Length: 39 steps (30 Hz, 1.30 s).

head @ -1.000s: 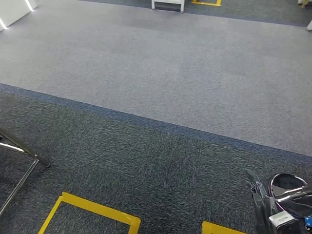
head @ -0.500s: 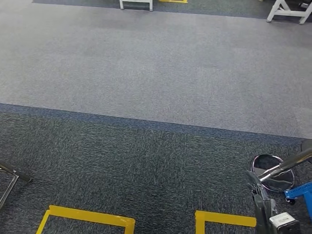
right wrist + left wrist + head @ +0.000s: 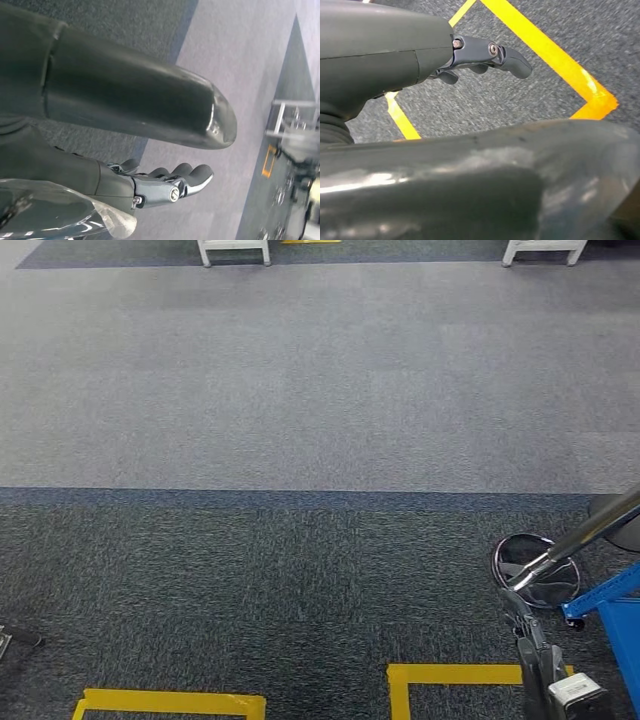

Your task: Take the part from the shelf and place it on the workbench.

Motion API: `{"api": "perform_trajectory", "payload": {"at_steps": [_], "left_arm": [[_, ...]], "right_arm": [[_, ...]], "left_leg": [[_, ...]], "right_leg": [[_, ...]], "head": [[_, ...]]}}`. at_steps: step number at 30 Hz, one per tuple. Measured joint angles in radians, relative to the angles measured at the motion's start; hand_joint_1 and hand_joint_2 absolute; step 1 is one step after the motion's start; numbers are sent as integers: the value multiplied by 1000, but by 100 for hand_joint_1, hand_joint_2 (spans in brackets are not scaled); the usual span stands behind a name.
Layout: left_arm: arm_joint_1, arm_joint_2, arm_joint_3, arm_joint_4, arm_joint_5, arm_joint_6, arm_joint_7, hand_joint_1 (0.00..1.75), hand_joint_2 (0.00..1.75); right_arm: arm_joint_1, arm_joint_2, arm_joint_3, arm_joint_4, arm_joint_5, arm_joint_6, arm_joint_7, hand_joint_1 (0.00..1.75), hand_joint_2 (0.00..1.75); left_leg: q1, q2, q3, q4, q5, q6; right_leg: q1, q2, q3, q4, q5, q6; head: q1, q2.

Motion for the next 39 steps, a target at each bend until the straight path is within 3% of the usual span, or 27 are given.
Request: {"api": "perform_trajectory", "payload": {"at_steps": [3,4,6,7,8,9,11,13,14,15,17,18,20,21,22,24,26,27,28,29,30,31,33,35,37,39], "left_arm": [[0,0,1,0,1,0,4,0,0],[0,1,3,0,5,0,10,0,0],[0,1,28,0,49,1,32,0,0],[-3,0,61,0,94,5,45,0,0],[-5,-2,97,-1,140,10,55,0,0],[-7,-5,135,-3,182,17,63,0,0],[-9,-10,183,-5,223,29,72,0,0],[-9,-15,217,-6,248,36,79,0,0],[-10,-17,232,-6,257,37,81,0,0],[-12,-19,245,-6,265,39,81,0,0],[-17,-24,268,-8,277,42,83,0,0],[-19,-26,278,-9,281,43,84,0,0],[-22,-28,293,-11,283,47,89,0,0],[-24,-29,297,-12,280,49,91,0,0],[-27,-30,302,-13,278,51,93,0,0],[-29,-32,310,-14,269,56,96,0,0],[-28,-34,314,-14,260,58,100,0,0],[-26,-35,315,-14,258,58,103,0,0],[-25,-36,316,-14,256,58,105,0,0],[-24,-36,317,-14,255,58,106,0,0],[-24,-36,317,-14,255,58,107,0,0],[-24,-36,318,-14,253,59,108,0,0],[-25,-36,319,-14,251,58,107,0,0],[-26,-35,320,-14,248,58,107,0,0],[-27,-37,320,-14,244,58,107,0,0],[-28,-39,320,-15,239,58,107,0,0]], "right_arm": [[0,-1,2,0,0,-3,1,0,0],[0,-4,5,0,-1,-9,2,0,0],[7,-10,13,-4,-2,-27,6,0,0],[19,-13,16,-11,0,-38,10,0,0],[30,-14,17,-19,4,-46,13,0,0],[41,-14,18,-27,8,-51,16,0,0],[48,-13,19,-35,19,-52,18,0,0],[50,-13,19,-36,28,-50,19,0,0],[51,-12,19,-36,32,-48,19,0,0],[52,-11,18,-37,34,-45,19,0,0],[53,-10,18,-40,38,-41,19,0,0],[53,-9,18,-43,40,-39,19,0,0],[53,-5,16,-48,44,-35,18,0,0],[54,-3,14,-50,46,-33,18,0,0],[56,1,13,-51,47,-30,17,0,0],[57,7,11,-55,52,-23,17,0,0],[55,13,10,-57,56,-17,16,0,0],[54,16,10,-57,57,-15,16,0,0],[54,19,10,-57,57,-13,16,0,0],[54,21,9,-57,58,-12,16,0,0],[54,23,9,-57,58,-11,16,0,0],[54,24,8,-57,58,-11,16,0,0],[53,27,7,-58,58,-10,16,0,0],[53,29,5,-58,59,-9,16,0,0],[56,31,4,-59,60,-9,16,0,0],[56,33,3,-60,60,-8,16,0,0]], "left_leg": [[0,0,-1,-2,8,1],[-1,-2,4,-23,30,4],[-2,-30,52,-159,117,14],[-2,-39,80,-238,156,23],[-3,-45,102,-298,180,31],[-3,-40,109,-321,182,38],[-4,-8,110,-327,183,47],[-6,20,110,-327,182,47],[-6,34,110,-327,181,46],[-6,46,111,-327,180,45],[-7,66,117,-326,176,39],[-9,73,120,-325,173,34],[-10,88,128,-325,169,23],[-8,96,132,-325,168,16],[-6,94,134,-323,165,9],[-2,57,121,-280,130,0],[-1,12,73,-161,61,-3],[-1,4,43,-93,32,-2],[-1,1,22,-47,20,-1],[-2,0,15,-36,30,1],[-2,-4,26,-66,60,5],[-3,-15,51,-128,102,10],[-3,-56,105,-261,162,19],[-4,-77,125,-314,170,22],[-5,-59,127,-325,172,28],[-2,-36,130,-337,177,39]], "right_leg": [[0,5,1,0,0,0],[1,14,2,0,-1,-1],[1,48,4,2,-3,3],[0,58,-3,7,-7,12],[-1,51,-17,23,-19,22],[-3,34,-42,57,-42,33],[-5,-10,-106,176,-108,46],[-8,-20,-156,276,-142,54],[-9,-23,-155,274,-130,56],[-9,-29,-131,230,-101,57],[-9,-64,-53,91,-40,54],[-8,-80,-23,38,-22,49],[-2,-90,-7,2,-14,34],[-1,-79,-8,0,-12,26],[-1,-69,-7,-1,-9,18],[-4,-51,-1,-5,-2,5],[-4,-32,2,-6,2,-2],[-2,-20,2,-6,3,-3],[0,-7,2,-5,3,-4],[2,6,3,-5,3,-4],[3,20,5,-5,3,-4],[4,32,7,-5,3,-4],[5,57,6,-2,2,-1],[3,78,-4,0,4,8],[-2,91,-18,1,5,20],[-1,52,-40,34,-20,29]], "head": [[0,0],[0,0],[1,0],[1,0],[3,0],[5,0],[10,0],[10,0],[11,0],[11,0],[11,0],[10,0],[10,0],[10,0],[9,0],[8,0],[5,0],[5,0],[5,0],[5,0],[5,0],[5,0],[5,0],[6,0],[6,0],[9,0]]}}
